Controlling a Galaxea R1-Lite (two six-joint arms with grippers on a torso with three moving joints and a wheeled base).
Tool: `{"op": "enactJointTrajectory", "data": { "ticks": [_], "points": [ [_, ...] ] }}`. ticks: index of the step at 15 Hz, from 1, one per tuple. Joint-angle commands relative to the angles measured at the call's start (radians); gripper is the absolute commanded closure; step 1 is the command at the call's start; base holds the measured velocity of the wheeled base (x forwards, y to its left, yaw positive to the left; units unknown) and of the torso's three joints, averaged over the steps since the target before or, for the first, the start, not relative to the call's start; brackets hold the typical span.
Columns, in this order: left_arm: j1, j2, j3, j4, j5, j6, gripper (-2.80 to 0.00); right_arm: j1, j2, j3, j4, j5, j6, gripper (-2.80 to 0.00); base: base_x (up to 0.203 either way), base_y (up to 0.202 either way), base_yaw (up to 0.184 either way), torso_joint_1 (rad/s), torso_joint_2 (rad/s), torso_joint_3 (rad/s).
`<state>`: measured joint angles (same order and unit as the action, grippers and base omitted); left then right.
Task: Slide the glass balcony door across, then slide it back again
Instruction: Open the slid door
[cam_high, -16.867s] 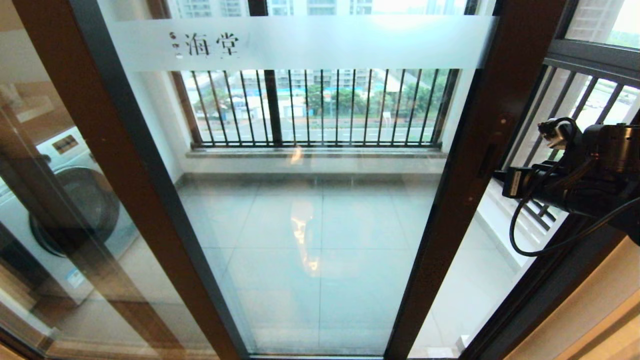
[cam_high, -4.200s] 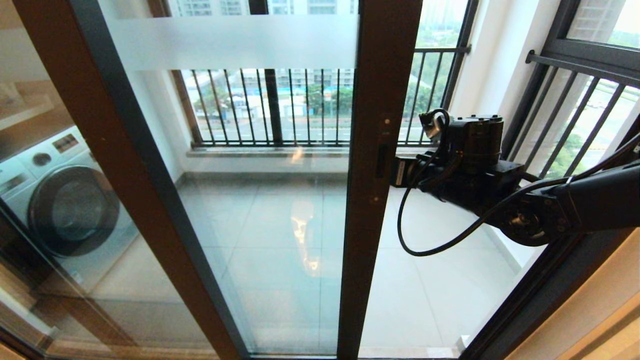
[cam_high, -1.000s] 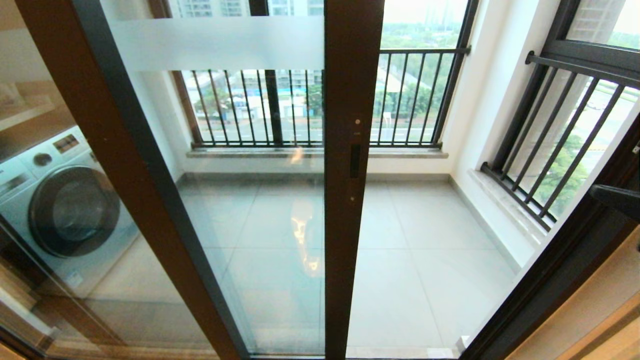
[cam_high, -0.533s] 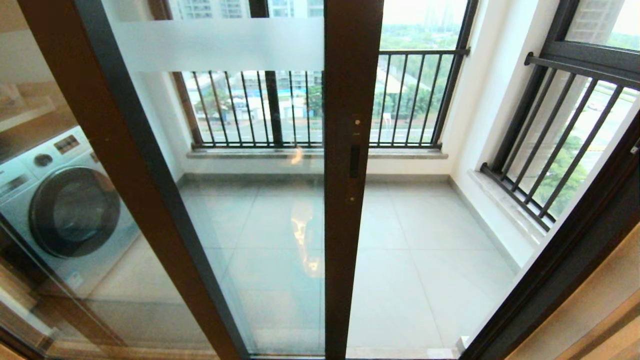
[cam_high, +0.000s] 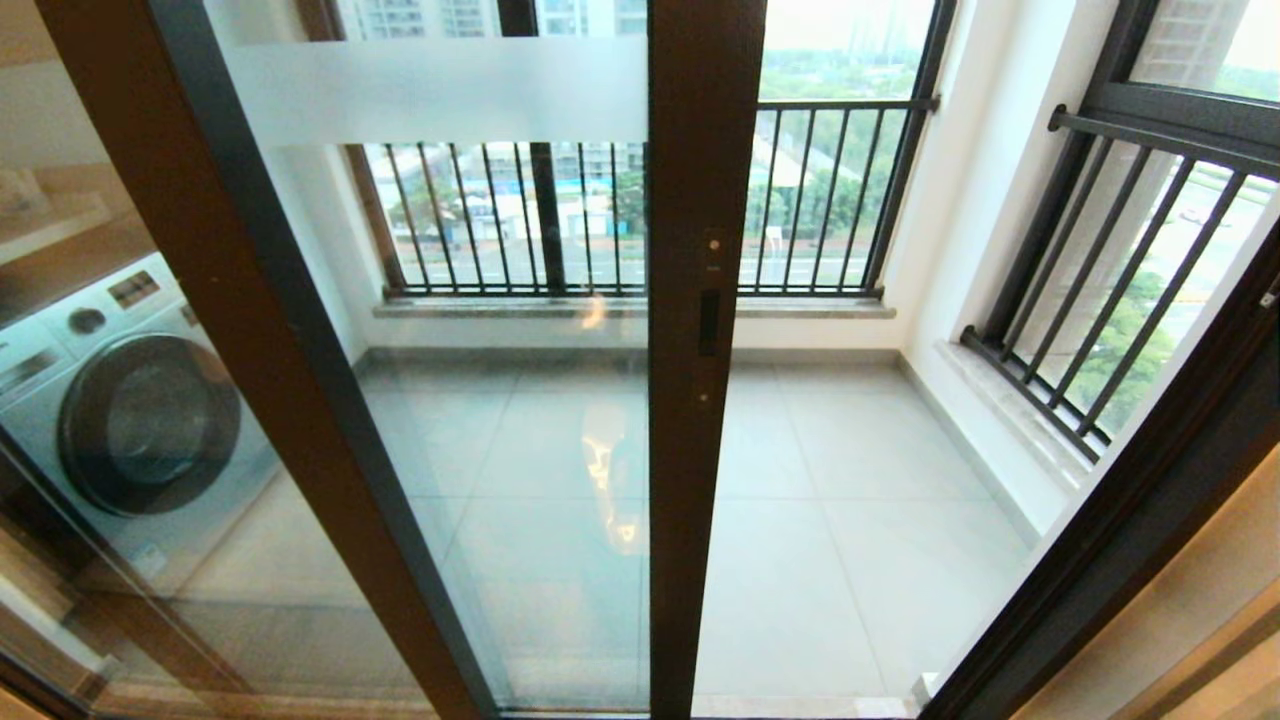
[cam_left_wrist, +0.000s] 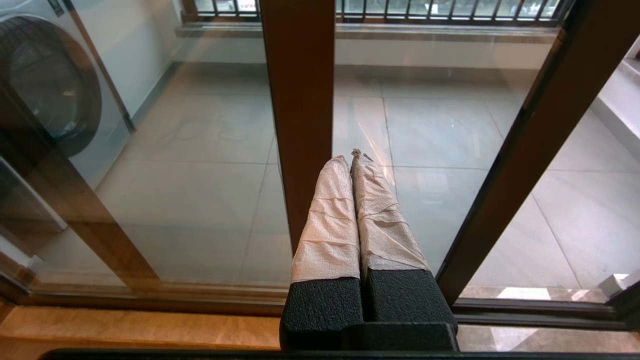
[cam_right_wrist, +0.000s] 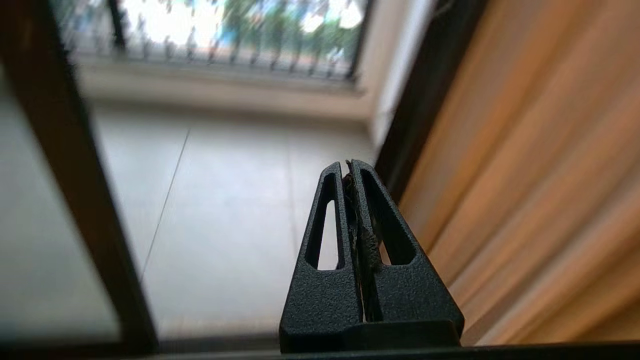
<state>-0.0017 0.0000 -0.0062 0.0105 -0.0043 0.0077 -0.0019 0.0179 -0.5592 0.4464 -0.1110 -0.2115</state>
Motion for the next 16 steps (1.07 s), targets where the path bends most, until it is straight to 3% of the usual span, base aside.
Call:
{"op": "enactJointTrajectory", "data": {
  "ticks": [1, 3, 5, 6, 9, 11, 13, 16],
  "points": [
    [0.0, -0.001, 0.0, -0.001, 0.0, 0.0, 0.0, 0.0, -0.017, 0.116, -0.01, 0.04, -0.016, 0.0, 0.0, 0.0, 0.0, 0.0, 0.0, 0.0],
    [0.0, 0.0, 0.0, 0.0, 0.0, 0.0, 0.0, 0.0, -0.017, 0.29, -0.108, 0.078, -0.023, 0.0, 0.0, 0.0, 0.0, 0.0, 0.0, 0.0],
    [0.0, 0.0, 0.0, -0.001, 0.0, 0.0, 0.0, 0.0, -0.017, 0.497, -0.367, 0.109, -0.026, 0.0, 0.0, 0.0, 0.0, 0.0, 0.0, 0.0],
    [0.0, 0.0, 0.0, -0.001, 0.0, 0.0, 0.0, 0.0, -0.017, 0.551, -0.429, 0.121, -0.023, 0.0, 0.0, 0.0, 0.0, 0.0, 0.0, 0.0],
    [0.0, -0.001, 0.001, -0.001, 0.0, 0.0, 0.0, 0.0, -0.017, 0.543, -0.433, 0.16, 0.021, 0.0, 0.0, 0.0, 0.0, 0.0, 0.0, 0.0],
    [0.0, -0.002, 0.003, -0.011, 0.004, -0.009, 0.0, 0.003, -0.017, 0.542, -0.412, 0.146, 0.118, 0.0, 0.0, 0.0, 0.0, 0.0, 0.0, 0.0],
    [0.0, -0.001, 0.003, -0.011, 0.003, -0.007, 0.0, 0.003, -0.018, 0.542, -0.411, 0.142, 0.121, 0.0, 0.0, 0.0, 0.0, 0.0, 0.0, 0.0],
    [0.0, -0.001, -0.004, -0.014, -0.013, 0.06, 0.0, 0.002, -0.018, 0.544, -0.414, 0.136, 0.15, 0.0, 0.0, 0.0, 0.0, 0.0, 0.0, 0.0]
  ]
}}
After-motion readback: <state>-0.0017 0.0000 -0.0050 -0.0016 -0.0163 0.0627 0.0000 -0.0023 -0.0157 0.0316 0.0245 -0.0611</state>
